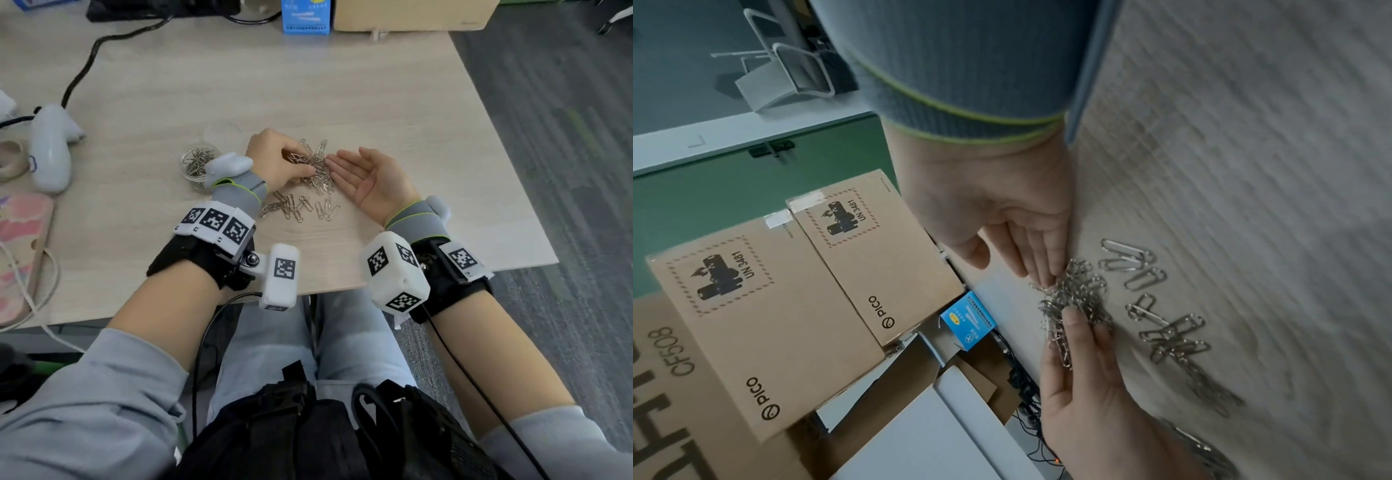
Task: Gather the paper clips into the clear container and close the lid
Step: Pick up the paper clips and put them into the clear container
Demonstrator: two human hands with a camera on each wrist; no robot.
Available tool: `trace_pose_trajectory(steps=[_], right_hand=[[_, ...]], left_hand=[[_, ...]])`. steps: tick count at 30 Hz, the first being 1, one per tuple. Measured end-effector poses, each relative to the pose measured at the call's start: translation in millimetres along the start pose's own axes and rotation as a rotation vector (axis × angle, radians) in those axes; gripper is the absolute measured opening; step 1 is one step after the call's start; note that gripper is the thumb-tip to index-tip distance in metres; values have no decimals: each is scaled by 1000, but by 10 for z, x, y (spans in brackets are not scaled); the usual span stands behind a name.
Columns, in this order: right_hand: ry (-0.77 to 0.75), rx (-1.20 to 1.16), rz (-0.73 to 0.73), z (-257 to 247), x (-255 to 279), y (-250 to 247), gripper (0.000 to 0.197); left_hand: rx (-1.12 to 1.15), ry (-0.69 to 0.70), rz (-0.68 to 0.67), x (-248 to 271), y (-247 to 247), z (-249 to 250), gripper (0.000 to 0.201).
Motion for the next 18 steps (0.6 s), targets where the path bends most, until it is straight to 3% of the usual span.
trace_pose_trajectory(steps=[6,15,18], right_hand=[[13,-48,-5,-21,-23,53,31],[31,-140,-59,-72,-43,202,32],[26,-242,-40,-100,-26,157,30]], left_hand=[[125,75,-123,-97,-65,247,31],[71,215,-245,-146,14,667,29],[174,216,-133,-177,-77,654,21]])
Point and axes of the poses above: each hand's wrist, its own x-axis away from the middle knuckle, its own y-axis out of the palm, z = x × y, the point moved 4 cm from there along -x, towards the middle knuckle, and after that the axes turned 10 degrees about -x, right-handed, at the moved point
